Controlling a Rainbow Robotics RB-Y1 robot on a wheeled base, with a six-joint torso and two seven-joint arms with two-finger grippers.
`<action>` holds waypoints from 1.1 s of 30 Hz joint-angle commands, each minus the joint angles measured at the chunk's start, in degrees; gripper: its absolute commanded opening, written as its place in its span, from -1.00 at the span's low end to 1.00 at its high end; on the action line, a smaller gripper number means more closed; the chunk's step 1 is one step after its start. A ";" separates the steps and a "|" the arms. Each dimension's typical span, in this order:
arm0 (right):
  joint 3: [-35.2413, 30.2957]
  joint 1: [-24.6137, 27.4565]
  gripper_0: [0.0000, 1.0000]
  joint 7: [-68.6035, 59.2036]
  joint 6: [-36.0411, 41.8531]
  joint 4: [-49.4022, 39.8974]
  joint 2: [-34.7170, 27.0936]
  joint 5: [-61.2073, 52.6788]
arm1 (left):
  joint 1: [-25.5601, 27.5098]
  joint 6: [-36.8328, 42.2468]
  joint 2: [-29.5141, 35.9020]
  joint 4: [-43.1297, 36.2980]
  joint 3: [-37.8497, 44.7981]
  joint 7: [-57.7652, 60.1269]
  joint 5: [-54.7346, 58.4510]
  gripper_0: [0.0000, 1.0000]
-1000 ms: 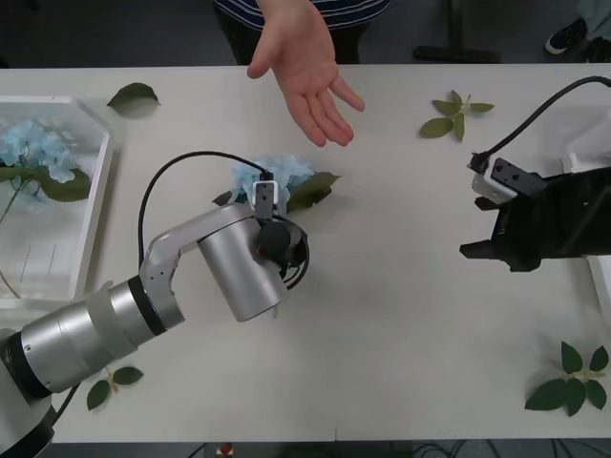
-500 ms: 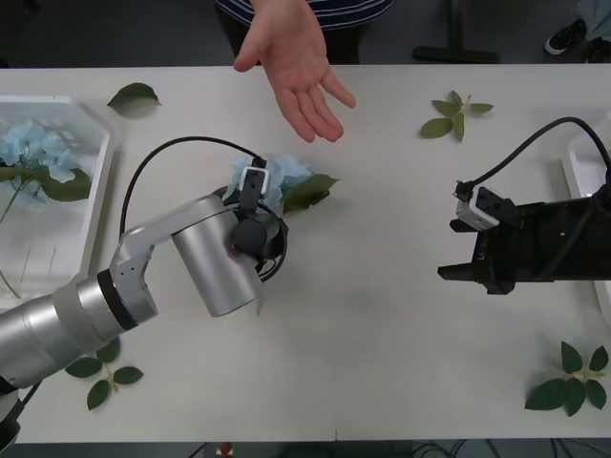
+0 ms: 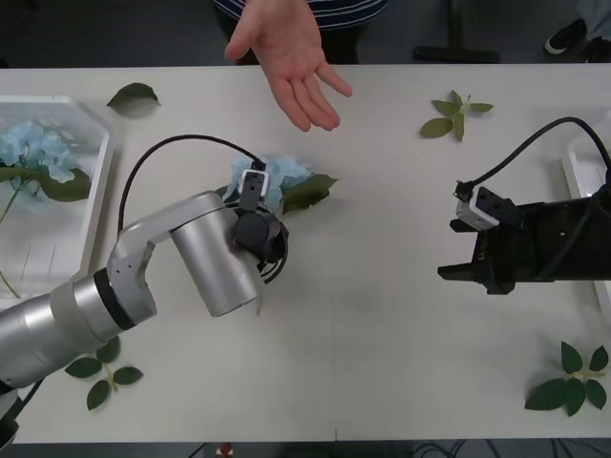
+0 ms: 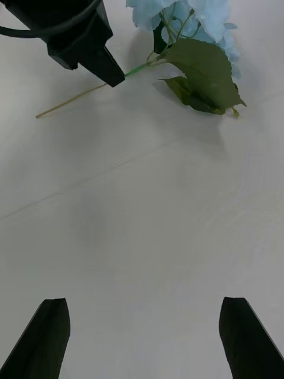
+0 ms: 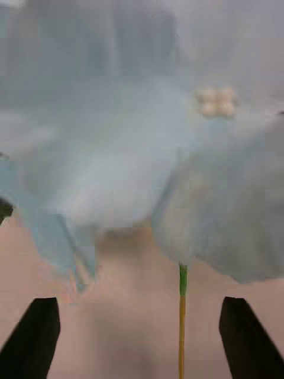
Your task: Place the red flowers into the right box and the blue flowers into the left box. If a person shows an open palm, hand one flower to the person first, then continue sorting.
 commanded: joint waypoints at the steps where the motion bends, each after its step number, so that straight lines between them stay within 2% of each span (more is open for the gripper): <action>1: -0.51 -0.46 0.46 0.37 -0.06 -1.16 -0.77 -0.11 | -0.07 6.41 -0.90 -7.09 2.69 -0.89 1.34 1.00; 5: -0.51 -0.46 0.47 0.37 -0.06 -1.16 -0.77 -0.11 | -0.07 10.10 -1.69 -9.38 4.45 -1.15 3.89 1.00; 14: -0.51 -0.46 0.47 0.37 -0.06 -1.16 -0.77 -0.11 | 0.02 4.83 -3.09 -3.84 4.45 -0.36 3.97 1.00; 33: -0.51 -0.46 0.47 0.37 -0.06 -1.16 -0.77 -0.11 | -0.07 1.58 -7.31 5.21 4.45 -0.54 1.51 1.00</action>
